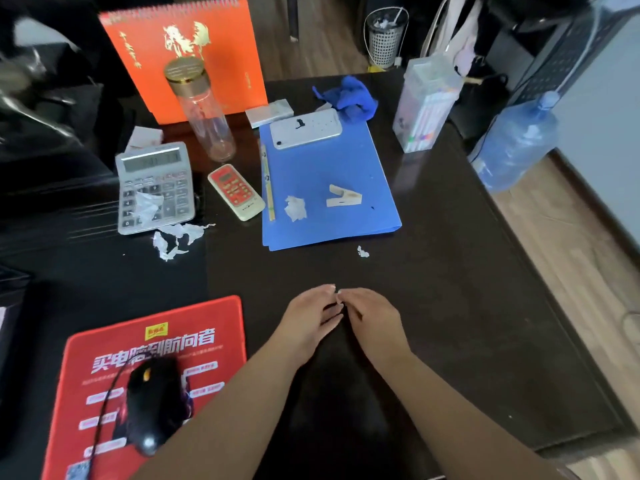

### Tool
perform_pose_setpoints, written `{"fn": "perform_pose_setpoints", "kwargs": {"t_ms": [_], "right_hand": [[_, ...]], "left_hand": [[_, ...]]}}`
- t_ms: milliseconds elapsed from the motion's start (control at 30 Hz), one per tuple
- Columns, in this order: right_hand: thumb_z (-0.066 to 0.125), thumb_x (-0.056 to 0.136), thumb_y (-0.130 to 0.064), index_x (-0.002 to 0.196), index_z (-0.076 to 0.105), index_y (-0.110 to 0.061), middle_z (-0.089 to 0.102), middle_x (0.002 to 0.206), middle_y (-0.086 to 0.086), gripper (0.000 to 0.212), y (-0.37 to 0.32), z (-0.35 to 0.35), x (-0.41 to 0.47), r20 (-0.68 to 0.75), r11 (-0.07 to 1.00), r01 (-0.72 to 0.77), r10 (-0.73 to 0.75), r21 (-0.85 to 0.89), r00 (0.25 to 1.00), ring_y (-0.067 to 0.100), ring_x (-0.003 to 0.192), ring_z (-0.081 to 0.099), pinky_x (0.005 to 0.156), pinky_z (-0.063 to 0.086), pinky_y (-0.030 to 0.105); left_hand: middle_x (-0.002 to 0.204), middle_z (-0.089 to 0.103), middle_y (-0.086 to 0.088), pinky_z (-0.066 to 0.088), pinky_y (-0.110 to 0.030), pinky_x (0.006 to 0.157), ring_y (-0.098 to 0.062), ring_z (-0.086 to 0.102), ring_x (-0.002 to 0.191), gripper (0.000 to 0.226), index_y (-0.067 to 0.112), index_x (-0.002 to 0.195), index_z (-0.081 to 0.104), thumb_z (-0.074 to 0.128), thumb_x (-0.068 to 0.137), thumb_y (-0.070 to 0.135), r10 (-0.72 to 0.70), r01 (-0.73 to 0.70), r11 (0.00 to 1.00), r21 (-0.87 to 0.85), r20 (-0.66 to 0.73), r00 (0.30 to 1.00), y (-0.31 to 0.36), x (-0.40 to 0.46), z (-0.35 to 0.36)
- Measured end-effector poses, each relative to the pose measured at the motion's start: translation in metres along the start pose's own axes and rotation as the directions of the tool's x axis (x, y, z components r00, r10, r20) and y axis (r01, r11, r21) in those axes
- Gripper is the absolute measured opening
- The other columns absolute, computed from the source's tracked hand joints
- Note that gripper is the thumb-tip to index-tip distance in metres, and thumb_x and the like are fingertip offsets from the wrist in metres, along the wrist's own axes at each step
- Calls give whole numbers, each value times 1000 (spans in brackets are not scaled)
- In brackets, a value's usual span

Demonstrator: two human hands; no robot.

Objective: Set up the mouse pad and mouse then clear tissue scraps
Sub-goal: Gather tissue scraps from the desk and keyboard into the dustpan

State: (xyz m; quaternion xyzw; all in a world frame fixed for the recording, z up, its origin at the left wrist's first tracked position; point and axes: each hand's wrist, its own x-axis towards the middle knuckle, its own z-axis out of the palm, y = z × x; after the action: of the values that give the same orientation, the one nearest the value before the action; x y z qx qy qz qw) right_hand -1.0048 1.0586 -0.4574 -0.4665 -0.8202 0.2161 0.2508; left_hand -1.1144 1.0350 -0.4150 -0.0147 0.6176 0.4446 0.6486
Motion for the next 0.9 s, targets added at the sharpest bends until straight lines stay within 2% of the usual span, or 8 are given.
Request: {"fn": "perform_pose_setpoints", "kwargs": {"t_ms": [167, 233, 333, 400, 500, 667, 800, 900], "right_hand": [[46, 79, -18, 85, 71, -11, 73, 80, 4, 27, -18, -13, 12, -66, 990, -89, 96, 106, 993, 8, 84, 56, 78, 43, 17], [50, 80, -18, 84, 71, -13, 73, 76, 1, 23, -15, -16, 20, -95, 995, -66, 73, 78, 993, 6, 72, 62, 75, 44, 19], [53, 80, -18, 82, 71, -13, 73, 75, -1, 19, -13, -13, 26, -95, 999, -6, 10, 42, 995, 6, 77, 59, 77, 44, 20], [52, 81, -21, 84, 71, -13, 74, 81, -1, 21, -11, -12, 29, -83, 996, -26, 32, 80, 996, 6, 86, 55, 82, 43, 15], [55, 83, -19, 90, 71, -10, 73, 91, 4, 20, -4, -15, 39, -109, 969, -197, 214, 147, 971, 9, 91, 58, 82, 34, 1], [54, 89, -9, 100, 68, -5, 69, 105, 9, 18, 13, -1, 60, -6, 936, -350, 351, 41, 936, 19, 100, 60, 82, 34, 14], [59, 86, -7, 99, 69, -3, 61, 124, 11, 17, 23, 9, 65, 24, 922, -370, 375, -108, 927, 26, 117, 51, 95, 32, 22], [72, 69, 6, 79, 72, -3, 74, 91, 12, 14, 23, 12, 62, 13, 960, -249, 253, -127, 967, 27, 85, 68, 77, 53, 31]], "left_hand": [[98, 67, -12, 53, -30, 77, -19, 64, 89, 34, 4, 109, 64, 47, 93, 29, -8, 30, 989, -143, 152, 988, 15, 4, 15], [92, 69, -12, 52, -30, 80, -19, 65, 86, 28, 2, 107, 64, 48, 93, 20, 7, 21, 984, -176, 155, 988, 20, 7, 17], [76, 75, -8, 54, -27, 78, -17, 69, 79, 24, -2, 107, 63, 47, 91, 5, 15, 18, 981, -193, 166, 986, 25, 12, 14], [84, 74, -11, 53, -26, 77, -17, 68, 83, 25, -3, 110, 61, 44, 91, 0, 19, 12, 978, -210, 147, 989, 29, 15, 8], [102, 68, -19, 54, -29, 78, -21, 67, 93, 28, -5, 114, 56, 44, 90, -7, 6, 28, 950, -312, 110, 994, 37, 25, -3], [101, 65, -18, 50, -32, 89, -26, 63, 101, 30, -5, 120, 53, 44, 91, -2, -55, 58, 964, -258, 20, 998, 41, 47, 6], [100, 65, -18, 48, -32, 92, -25, 63, 99, 30, -4, 120, 52, 42, 92, -1, -68, 77, 966, -247, 45, 997, 45, 57, 10], [98, 66, -18, 49, -32, 89, -24, 64, 94, 29, -4, 119, 53, 41, 92, -1, -75, 85, 963, -257, 46, 996, 45, 62, 7]]}}
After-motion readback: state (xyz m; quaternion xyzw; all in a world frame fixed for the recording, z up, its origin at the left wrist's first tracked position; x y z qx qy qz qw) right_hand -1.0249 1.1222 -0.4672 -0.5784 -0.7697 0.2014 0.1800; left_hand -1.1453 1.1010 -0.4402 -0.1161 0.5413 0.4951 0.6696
